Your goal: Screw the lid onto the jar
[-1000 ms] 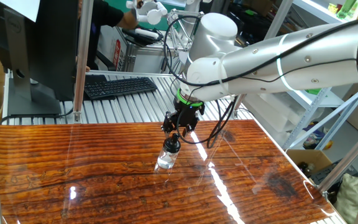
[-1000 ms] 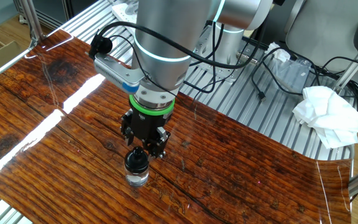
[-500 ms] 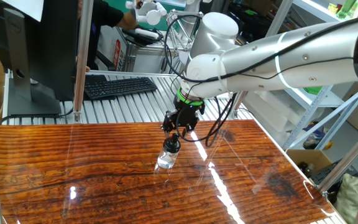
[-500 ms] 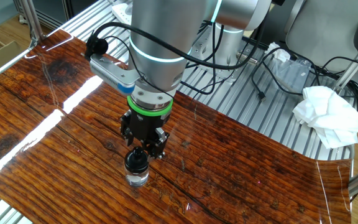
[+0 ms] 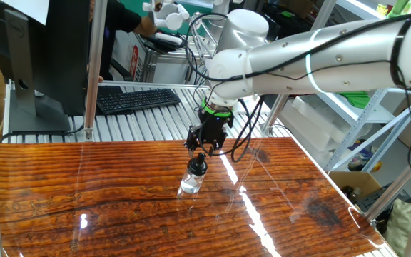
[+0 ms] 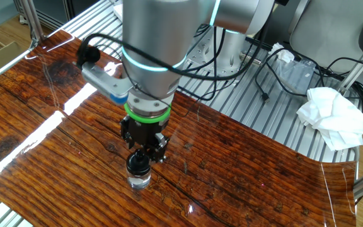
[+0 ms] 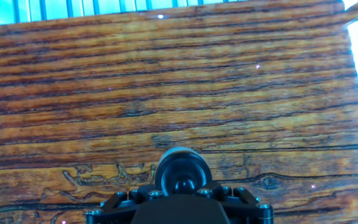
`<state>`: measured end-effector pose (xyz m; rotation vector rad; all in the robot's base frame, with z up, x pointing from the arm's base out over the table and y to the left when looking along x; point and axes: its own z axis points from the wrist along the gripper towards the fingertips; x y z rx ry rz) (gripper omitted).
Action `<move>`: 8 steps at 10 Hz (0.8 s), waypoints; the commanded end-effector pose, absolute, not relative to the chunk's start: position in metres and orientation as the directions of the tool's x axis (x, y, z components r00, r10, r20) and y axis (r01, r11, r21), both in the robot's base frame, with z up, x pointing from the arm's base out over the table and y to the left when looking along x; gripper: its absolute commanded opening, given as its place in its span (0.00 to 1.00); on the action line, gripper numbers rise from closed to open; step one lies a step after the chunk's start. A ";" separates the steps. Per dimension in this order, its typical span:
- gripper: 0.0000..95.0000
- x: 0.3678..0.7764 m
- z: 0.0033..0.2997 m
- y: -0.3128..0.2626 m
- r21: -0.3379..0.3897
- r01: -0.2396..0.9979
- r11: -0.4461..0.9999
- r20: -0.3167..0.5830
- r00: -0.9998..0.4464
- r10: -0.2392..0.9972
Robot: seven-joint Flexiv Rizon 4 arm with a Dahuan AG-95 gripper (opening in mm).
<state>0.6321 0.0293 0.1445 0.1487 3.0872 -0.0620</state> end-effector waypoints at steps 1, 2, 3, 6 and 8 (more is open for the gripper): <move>0.40 0.631 0.146 0.029 -0.039 0.081 0.996 0.005 -0.997 0.081; 0.40 0.631 0.146 0.029 -0.040 0.079 0.996 0.017 -0.997 0.080; 0.40 0.631 0.146 0.029 -0.043 0.076 0.996 0.025 -0.997 0.077; 0.40 0.631 0.146 0.029 -0.038 0.035 0.999 0.025 -0.999 0.036; 0.40 0.631 0.146 0.029 -0.036 0.038 0.999 0.020 -0.999 0.039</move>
